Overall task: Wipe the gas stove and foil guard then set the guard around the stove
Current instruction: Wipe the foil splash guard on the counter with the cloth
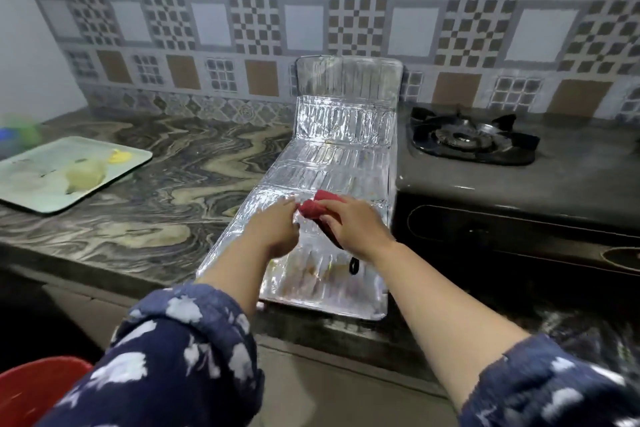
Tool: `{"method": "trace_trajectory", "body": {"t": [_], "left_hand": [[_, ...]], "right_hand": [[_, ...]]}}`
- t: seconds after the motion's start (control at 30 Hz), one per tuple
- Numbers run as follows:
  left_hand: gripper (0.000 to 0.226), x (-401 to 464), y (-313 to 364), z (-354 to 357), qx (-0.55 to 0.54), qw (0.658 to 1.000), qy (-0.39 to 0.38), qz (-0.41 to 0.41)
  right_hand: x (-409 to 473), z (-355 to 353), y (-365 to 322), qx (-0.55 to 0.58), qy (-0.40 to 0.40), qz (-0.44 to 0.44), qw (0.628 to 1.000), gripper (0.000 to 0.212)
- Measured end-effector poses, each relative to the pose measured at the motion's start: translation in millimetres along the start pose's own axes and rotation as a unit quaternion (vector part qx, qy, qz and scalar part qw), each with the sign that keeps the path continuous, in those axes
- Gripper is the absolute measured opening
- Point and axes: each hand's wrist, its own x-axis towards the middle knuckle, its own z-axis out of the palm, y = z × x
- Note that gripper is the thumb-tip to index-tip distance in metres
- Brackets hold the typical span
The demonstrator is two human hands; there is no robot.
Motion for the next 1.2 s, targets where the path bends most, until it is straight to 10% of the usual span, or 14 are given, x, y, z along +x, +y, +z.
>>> {"method": "trace_trajectory", "body": {"t": [0.4, 0.53, 1.2], "left_hand": [[0.058, -38.6, -164.8, 37.5, 0.025, 0.998, -0.05, -0.002], [0.067, -42.1, -175.7, 45.1, 0.059, 0.998, -0.017, 0.03], [0.059, -40.1, -180.3, 48.9, 0.075, 0.996, -0.008, 0.041]], "right_hand": [[25.2, 139.1, -77.3, -0.042, -0.117, -0.038, 0.991, 0.044], [26.6, 150.2, -81.5, -0.091, -0.139, -0.024, 0.986, 0.066], [134.2, 166.2, -31.1, -0.126, -0.102, 0.055, 0.985, 0.046]]}}
